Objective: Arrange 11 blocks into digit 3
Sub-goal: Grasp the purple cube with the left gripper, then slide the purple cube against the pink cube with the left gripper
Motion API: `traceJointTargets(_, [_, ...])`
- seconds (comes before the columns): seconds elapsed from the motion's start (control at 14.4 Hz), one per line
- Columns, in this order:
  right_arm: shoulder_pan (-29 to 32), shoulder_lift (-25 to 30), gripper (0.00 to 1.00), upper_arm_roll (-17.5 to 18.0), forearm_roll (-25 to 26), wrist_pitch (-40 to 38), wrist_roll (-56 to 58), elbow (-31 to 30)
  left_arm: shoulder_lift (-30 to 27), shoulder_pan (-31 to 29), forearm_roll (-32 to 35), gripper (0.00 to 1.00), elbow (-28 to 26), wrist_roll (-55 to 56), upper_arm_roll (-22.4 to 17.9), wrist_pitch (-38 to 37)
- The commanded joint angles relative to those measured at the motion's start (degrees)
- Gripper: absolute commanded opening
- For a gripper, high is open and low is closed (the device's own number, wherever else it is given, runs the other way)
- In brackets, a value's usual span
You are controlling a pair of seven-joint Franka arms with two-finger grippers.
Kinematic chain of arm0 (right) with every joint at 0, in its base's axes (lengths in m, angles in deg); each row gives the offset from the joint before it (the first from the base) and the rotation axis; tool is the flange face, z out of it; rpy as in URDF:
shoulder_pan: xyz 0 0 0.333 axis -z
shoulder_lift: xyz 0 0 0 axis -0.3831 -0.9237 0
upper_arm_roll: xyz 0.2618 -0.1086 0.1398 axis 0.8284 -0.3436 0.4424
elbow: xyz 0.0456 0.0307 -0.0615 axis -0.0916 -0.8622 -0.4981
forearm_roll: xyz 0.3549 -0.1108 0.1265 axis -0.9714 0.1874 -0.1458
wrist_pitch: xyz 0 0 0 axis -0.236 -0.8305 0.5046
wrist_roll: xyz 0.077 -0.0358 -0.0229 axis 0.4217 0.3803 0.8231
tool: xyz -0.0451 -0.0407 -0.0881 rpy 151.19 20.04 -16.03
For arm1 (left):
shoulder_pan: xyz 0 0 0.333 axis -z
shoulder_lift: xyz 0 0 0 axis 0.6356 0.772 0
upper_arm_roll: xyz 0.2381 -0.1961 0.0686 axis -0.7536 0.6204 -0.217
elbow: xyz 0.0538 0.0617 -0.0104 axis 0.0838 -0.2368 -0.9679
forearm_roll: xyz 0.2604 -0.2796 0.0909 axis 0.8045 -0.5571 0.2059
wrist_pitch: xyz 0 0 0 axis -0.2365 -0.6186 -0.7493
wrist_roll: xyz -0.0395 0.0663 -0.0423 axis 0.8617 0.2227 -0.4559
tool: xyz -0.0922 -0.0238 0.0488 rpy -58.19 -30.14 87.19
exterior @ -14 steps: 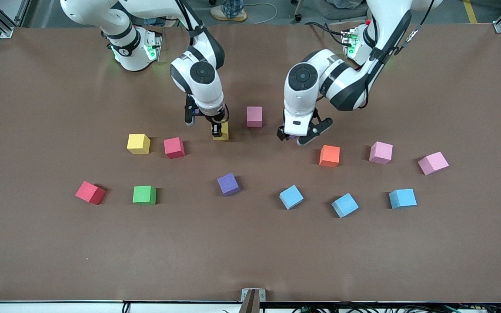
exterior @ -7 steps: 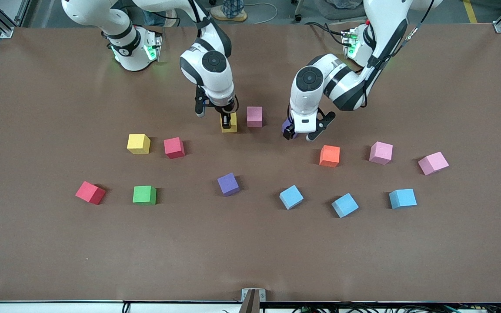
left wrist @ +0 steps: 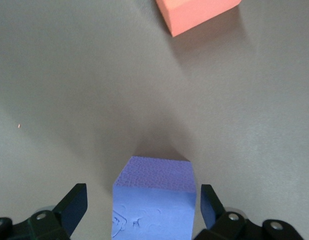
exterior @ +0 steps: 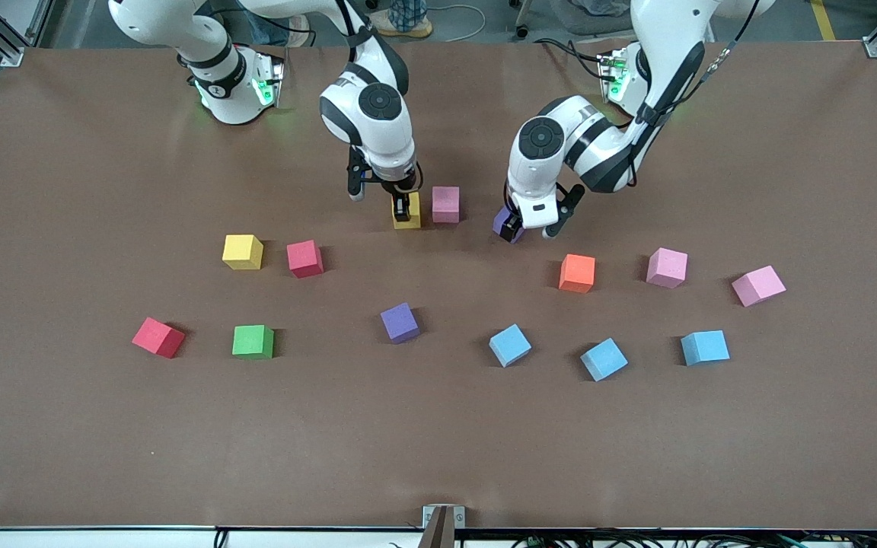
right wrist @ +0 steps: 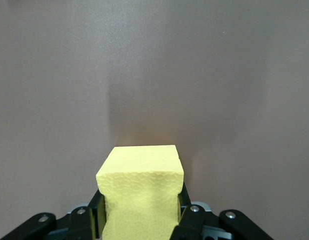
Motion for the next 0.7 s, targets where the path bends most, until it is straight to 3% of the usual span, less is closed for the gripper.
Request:
traceJointTargets(0.0, [-2.47,-2.66,0.00,0.08,-1.06,2.83,-3.17,0.40,2.18,0.21,-1.24,0.91,-0.35,2.09,0.19,3.95])
traceJointTargets(0.35, [-3.36,-3.27,0.00,0.08,-1.06,2.74,-3.62,1.37,2.19,0.04,-1.15,0.29,-0.18,7.43,0.63,4.58])
traceJointTargets(0.42, [-3.45,-3.36,0.00,0.08,-1.06,2.74,-3.71,1.46,2.19,-0.05,-1.15,0.23,-0.09,9.20,1.50,4.58])
traceJointTargets(0.63, [-3.62,-3.45,0.00,0.08,-1.06,2.74,-3.71,1.55,1.06,-0.14,-1.15,0.23,0.09,15.87,3.26,4.58])
